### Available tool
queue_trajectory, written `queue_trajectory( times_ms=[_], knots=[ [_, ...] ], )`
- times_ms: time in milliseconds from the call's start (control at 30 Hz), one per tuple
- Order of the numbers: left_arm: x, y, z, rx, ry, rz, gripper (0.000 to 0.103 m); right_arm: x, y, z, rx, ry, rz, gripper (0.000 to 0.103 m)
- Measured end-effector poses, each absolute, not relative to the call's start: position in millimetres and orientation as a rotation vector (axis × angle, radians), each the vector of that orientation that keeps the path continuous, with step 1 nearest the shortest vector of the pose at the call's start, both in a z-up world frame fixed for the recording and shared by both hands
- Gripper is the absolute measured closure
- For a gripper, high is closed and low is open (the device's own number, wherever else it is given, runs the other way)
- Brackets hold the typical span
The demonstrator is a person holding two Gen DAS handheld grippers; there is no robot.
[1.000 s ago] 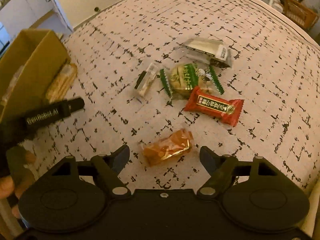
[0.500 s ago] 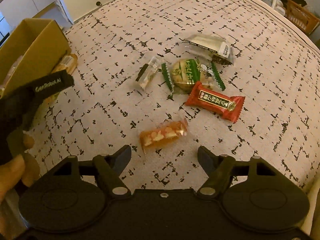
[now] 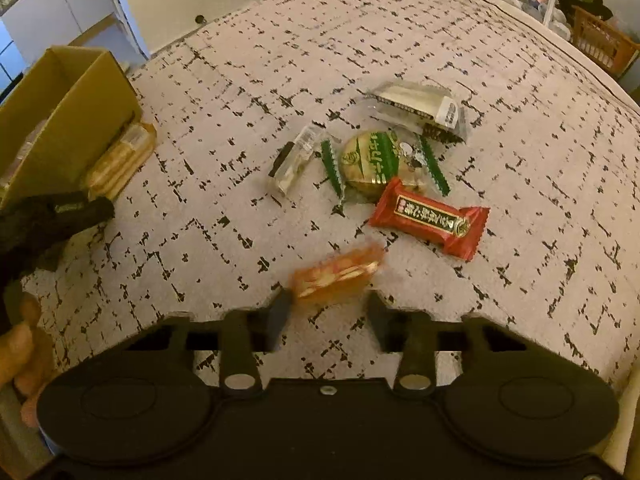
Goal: Organize snacks
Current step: 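Grasp the cream biscuit packet with the left gripper while the right grasps the orange cracker packet, then carry the biscuit and cracker packets over the cardboard box with both grippers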
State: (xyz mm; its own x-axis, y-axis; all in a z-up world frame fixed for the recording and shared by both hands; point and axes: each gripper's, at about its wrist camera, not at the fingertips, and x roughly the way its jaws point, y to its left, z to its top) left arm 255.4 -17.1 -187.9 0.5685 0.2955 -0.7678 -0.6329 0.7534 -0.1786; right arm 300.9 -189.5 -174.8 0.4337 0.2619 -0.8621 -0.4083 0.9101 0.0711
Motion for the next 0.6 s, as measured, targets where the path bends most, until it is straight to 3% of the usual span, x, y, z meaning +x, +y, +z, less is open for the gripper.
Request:
queue_trajectory(
  times_ms=[267,600],
  knots=[
    [234.1,-28.7,-164.6,-0.454,0.768,0.512,0.103,291.6,-195.8,-161.3,-0.12,0.998,0.446,0.102],
    [198.5,-29.3,-136.3,-0.451,0.724,0.427,0.103,274.4,-200.9,-130.2,-0.068,0.896,0.447,0.102]
  ],
)
